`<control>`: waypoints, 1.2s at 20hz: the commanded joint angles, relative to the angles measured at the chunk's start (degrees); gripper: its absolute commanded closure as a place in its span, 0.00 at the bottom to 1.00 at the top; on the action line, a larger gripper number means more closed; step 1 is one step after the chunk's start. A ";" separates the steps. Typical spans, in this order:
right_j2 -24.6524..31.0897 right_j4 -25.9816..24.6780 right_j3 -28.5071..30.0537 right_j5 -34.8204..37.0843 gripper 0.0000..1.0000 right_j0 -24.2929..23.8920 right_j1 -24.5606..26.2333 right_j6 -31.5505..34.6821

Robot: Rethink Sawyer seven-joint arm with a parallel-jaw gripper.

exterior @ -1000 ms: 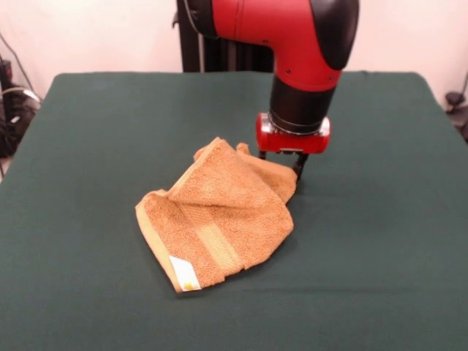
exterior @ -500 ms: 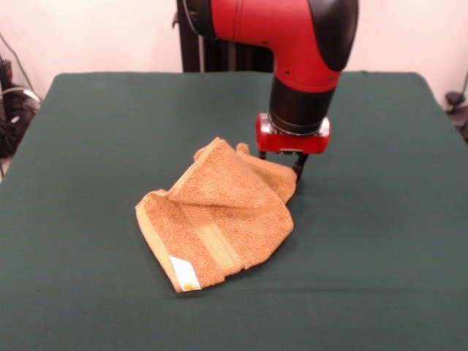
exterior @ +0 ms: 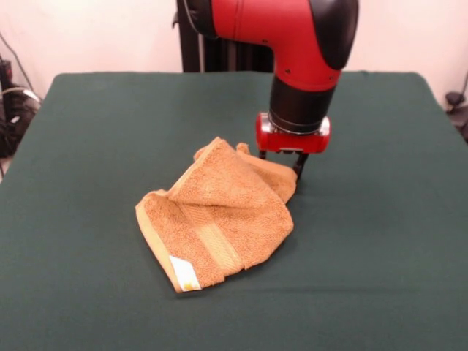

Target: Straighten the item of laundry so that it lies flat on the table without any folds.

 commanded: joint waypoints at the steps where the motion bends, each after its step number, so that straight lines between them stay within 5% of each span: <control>1: 0.92 -0.83 -0.54 -34.47 0.00 -0.72 19.42 19.19; 18: -9.22 7.50 -10.97 -39.20 0.00 4.95 30.18 17.08; 24: -7.74 8.66 -12.56 -40.57 0.00 3.27 30.98 16.55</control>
